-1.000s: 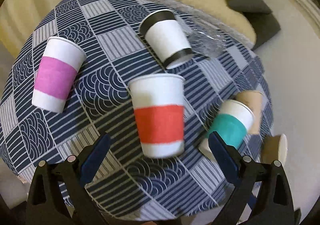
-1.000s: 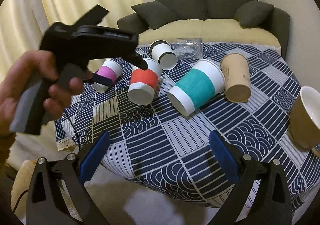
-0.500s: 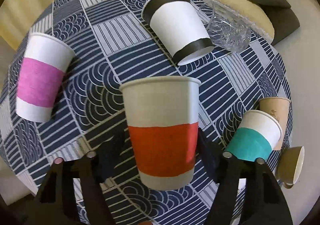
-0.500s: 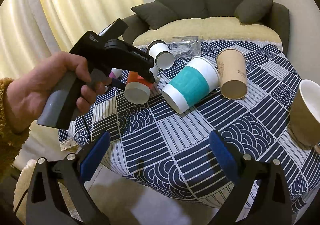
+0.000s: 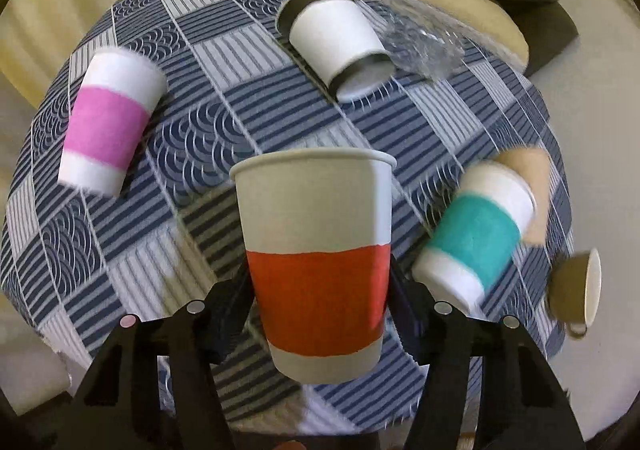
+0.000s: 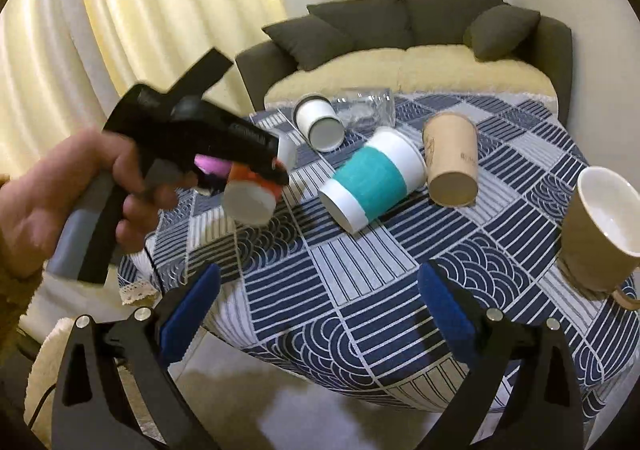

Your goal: Flip cup upright

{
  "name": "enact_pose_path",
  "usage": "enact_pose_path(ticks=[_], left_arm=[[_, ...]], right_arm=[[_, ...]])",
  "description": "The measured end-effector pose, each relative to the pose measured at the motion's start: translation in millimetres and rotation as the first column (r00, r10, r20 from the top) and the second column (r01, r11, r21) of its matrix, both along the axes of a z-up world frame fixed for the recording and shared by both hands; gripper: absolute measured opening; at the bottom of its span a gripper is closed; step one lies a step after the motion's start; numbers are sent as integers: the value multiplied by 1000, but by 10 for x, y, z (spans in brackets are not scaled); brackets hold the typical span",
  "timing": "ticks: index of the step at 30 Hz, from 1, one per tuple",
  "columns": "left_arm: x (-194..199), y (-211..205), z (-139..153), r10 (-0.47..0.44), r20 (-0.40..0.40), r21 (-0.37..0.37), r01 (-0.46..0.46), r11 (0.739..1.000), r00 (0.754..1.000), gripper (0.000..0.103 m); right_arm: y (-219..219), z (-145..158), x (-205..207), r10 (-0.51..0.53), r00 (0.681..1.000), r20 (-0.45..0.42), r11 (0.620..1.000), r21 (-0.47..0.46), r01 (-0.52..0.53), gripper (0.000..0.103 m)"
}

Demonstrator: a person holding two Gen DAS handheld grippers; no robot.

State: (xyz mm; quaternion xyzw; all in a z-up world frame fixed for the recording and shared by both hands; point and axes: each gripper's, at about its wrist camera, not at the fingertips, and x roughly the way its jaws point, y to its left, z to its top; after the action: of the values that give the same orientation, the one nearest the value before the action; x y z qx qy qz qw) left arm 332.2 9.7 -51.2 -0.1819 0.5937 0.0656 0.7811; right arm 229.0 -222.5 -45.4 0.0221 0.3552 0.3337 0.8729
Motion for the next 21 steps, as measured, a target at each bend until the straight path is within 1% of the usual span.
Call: enact_pose_path(ticks=[2, 6, 7, 8, 11, 14, 16, 18, 21], left_arm=[[-153, -20, 17, -6, -2, -21, 6, 1000, 1000, 60], [-339, -99, 13, -19, -13, -37, 19, 999, 1000, 60], [-389, -126, 4, -21, -19, -54, 20, 998, 1000, 60], [-435, -164, -8, -25, -25, -72, 23, 997, 999, 60], [-509, -270, -34, -44, -36, -92, 40, 995, 998, 60], [-559, -397, -74, -63, -51, -85, 58, 995, 997, 60], [-574, -472, -101, -77, -55, -73, 72, 995, 996, 60], [-586, -519, -124, -85, -61, -68, 80, 994, 995, 60], [-579, -594, -149, -93, -69, -37, 91, 995, 993, 61]], right_arm=[[-21, 35, -47, 0, 1000, 11, 1000, 1, 0, 98], [-73, 83, -153, 4, 1000, 17, 1000, 8, -4, 98], [-84, 91, -184, 4, 1000, 19, 1000, 8, -4, 98], [-100, 95, -217, 3, 1000, 21, 1000, 9, -3, 98], [-151, 47, -317, 2, 1000, 15, 1000, -1, -2, 98], [-186, -27, -394, 6, 1000, -7, 1000, -13, -6, 98], [-206, -37, -439, 5, 1000, -5, 1000, -20, -5, 98], [-224, -38, -447, 0, 1000, -3, 1000, -15, 0, 98], [-249, -76, -398, -15, 1000, -19, 1000, -20, 15, 98]])
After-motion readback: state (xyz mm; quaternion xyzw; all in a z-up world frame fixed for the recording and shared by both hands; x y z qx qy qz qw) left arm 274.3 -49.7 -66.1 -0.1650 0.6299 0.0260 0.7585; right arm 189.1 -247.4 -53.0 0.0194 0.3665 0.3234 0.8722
